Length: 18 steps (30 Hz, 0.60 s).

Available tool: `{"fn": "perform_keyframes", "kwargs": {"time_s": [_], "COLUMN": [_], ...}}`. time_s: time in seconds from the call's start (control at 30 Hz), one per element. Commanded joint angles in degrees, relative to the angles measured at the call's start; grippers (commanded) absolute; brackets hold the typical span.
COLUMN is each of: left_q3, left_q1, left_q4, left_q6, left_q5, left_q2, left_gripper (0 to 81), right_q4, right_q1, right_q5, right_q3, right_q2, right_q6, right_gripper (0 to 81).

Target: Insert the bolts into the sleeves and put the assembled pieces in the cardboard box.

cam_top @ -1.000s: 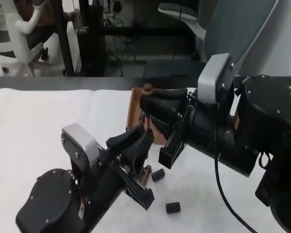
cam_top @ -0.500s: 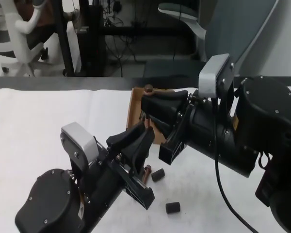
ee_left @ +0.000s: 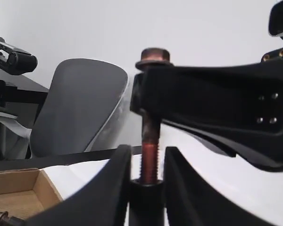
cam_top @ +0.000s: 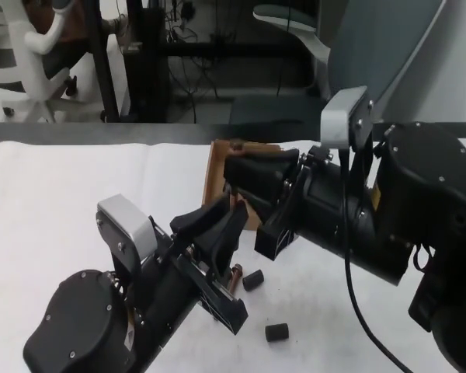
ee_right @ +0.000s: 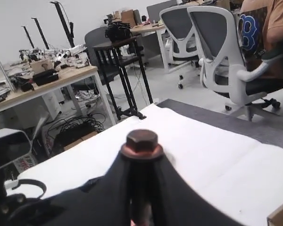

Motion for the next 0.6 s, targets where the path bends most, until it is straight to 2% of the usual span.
{"fn": "perform_keyframes", "kwargs": {"time_s": [0.0,0.47,0.5,0.57], "left_q3": [-0.5,-0.5,-0.5,-0.5], "left_q1": [-0.2,-0.2,-0.2,-0.2], "left_q4": [-5.9,-7.1,-7.1,-7.1], "left_q6": [3.1,3.3,3.3,3.3], "left_q5": [5.4,3.6,3.6,3.6], "left_q2": [0.0,0.0,0.0,0.0], "left_gripper": [1.8,1.8,1.8,1.8], "right_q4": [1.1,6.3,6.7,7.4], "right_q1": [1.1,2.4,2.4,2.4], "right_q5": [-0.8,-2.7,-3.0,-3.6], "right_q3": [-0.6,-0.4,-0.4,-0.4], "right_q2": [-0.2,-0.2,-0.2,-0.2], "right_q6": [0.4,-1.1,-0.9,-0.5], "right_gripper": [0.4,0.7,3.5,18.1]}}
